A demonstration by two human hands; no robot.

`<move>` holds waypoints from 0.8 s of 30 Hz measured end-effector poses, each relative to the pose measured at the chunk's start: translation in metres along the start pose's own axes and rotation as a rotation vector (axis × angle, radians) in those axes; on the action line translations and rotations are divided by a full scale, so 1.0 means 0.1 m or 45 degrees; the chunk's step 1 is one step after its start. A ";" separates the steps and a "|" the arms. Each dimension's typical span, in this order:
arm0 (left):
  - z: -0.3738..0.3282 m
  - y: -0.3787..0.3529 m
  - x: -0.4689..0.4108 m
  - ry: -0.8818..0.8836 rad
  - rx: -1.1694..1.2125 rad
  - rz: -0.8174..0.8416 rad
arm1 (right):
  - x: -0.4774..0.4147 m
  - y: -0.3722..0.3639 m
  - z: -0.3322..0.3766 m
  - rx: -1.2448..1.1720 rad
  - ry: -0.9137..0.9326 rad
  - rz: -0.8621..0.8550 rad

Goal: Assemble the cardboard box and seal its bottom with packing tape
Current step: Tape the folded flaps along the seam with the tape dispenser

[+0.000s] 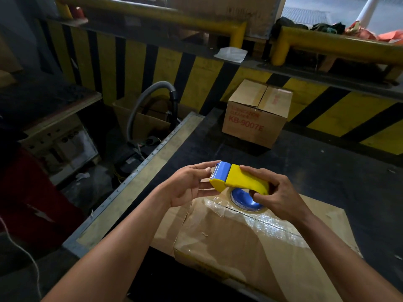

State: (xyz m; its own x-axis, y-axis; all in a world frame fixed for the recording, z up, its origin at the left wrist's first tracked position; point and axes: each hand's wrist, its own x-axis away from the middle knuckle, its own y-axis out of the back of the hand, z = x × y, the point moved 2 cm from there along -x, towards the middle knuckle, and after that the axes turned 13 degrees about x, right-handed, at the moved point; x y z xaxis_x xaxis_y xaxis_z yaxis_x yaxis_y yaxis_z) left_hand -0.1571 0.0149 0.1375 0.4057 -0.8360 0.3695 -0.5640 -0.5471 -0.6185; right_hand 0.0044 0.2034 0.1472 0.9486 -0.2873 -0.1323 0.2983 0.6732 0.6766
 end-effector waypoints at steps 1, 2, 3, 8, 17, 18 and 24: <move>-0.02 -0.01 0.00 0.023 -0.021 0.001 | 0.00 0.01 0.00 0.017 0.003 0.004; -0.03 -0.01 0.00 0.043 -0.042 0.006 | 0.00 0.01 0.01 0.029 0.004 0.007; -0.04 -0.02 -0.01 0.058 -0.062 0.016 | 0.00 0.02 0.01 0.039 0.005 0.008; -0.01 0.01 -0.02 0.119 -0.051 0.037 | 0.03 0.05 0.01 0.051 -0.009 0.001; 0.01 -0.01 -0.08 0.040 0.046 0.066 | 0.06 0.16 0.09 -0.069 0.003 -0.019; 0.01 -0.02 -0.08 0.026 0.052 0.059 | 0.06 0.17 0.11 -0.093 0.006 -0.021; 0.01 -0.08 -0.10 -0.087 0.054 0.018 | 0.07 0.21 0.12 -0.192 -0.002 -0.042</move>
State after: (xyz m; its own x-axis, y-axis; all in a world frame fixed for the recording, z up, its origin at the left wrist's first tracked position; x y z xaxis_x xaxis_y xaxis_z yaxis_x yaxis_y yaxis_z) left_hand -0.1555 0.0279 0.1381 0.4469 -0.8381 0.3130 -0.5398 -0.5316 -0.6527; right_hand 0.0154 0.2070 0.1692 0.9380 -0.3117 -0.1515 0.3417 0.7583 0.5552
